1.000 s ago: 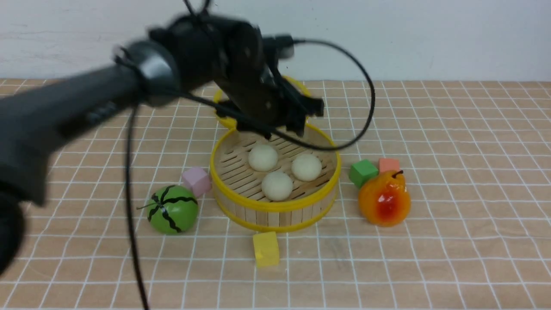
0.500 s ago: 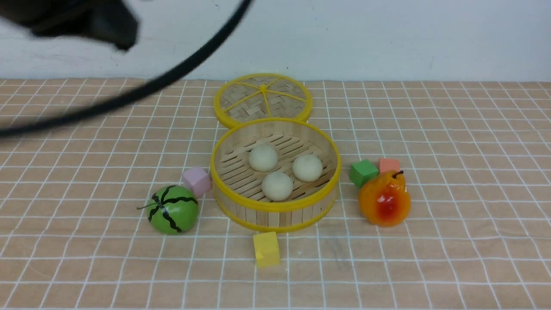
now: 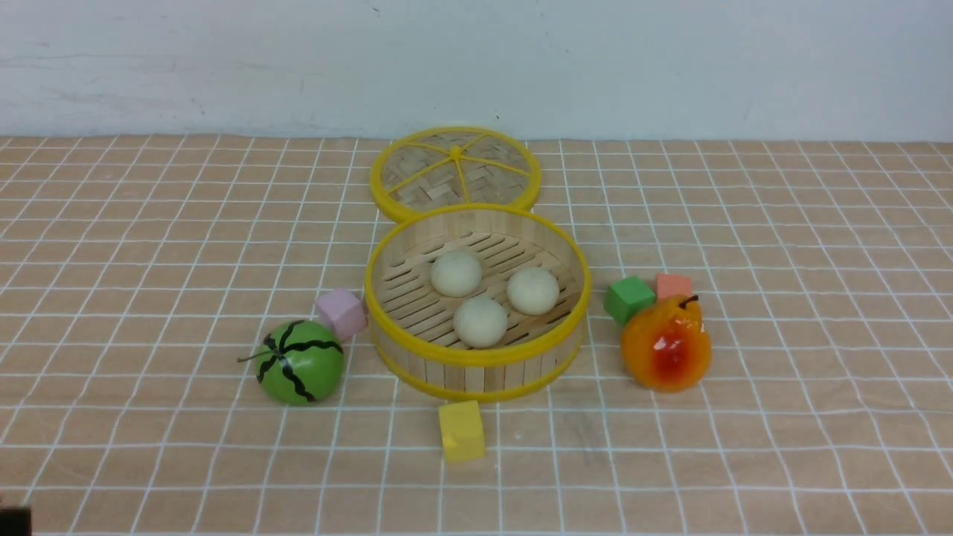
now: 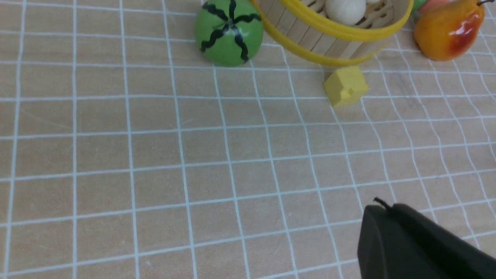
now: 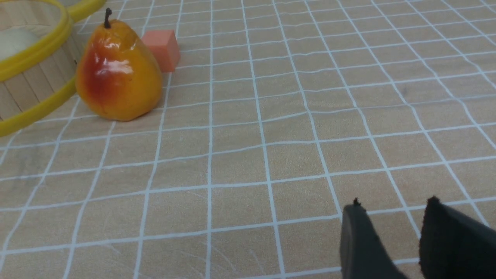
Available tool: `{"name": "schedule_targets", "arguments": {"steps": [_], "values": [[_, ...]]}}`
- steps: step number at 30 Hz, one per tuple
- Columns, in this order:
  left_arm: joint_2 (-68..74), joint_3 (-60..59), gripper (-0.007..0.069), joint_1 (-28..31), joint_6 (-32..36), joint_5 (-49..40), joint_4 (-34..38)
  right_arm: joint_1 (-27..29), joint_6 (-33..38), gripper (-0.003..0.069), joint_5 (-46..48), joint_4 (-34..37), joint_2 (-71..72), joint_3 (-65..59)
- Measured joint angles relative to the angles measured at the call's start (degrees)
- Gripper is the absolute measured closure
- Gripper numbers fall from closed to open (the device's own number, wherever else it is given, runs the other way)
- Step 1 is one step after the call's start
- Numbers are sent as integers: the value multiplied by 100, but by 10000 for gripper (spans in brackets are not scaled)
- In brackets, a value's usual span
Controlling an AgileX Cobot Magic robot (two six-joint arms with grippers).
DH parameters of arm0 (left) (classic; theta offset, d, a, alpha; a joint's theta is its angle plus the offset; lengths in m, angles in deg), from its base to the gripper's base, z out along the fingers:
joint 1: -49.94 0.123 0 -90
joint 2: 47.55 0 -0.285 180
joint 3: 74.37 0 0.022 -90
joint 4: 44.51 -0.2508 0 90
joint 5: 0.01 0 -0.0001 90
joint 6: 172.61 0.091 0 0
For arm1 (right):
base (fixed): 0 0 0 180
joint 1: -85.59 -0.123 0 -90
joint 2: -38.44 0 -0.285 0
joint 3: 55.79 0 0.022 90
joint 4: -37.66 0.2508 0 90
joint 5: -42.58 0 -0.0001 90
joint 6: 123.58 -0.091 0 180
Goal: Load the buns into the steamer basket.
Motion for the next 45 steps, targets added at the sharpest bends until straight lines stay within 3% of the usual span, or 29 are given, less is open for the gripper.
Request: {"name": "schedule_targets", "arguments": {"steps": [8,19,24,28,35,41,45], "values": [[-1243,-543,638,0,-10,866,-13,0,0,418,0,0,0,0],[-1293,-543,638,0,-10,1002,-48,0,0,418,0,0,0,0],[-1314,-771,638,17,-10,1231,-557,0,0,418,0,0,0,0],[-1549,-1030,638,333,-10,1372,-663,0,6,418,0,0,0,0],[-2339,-2632,636,1451,416,2330,-470,0,6,418,0,0,0,0],[-2339,-3773,634,1792,557,2890,-255,0,6,418,0,0,0,0],[-2339,-3877,631,1851,563,3048,-206,0,6,418,0,0,0,0]]}}
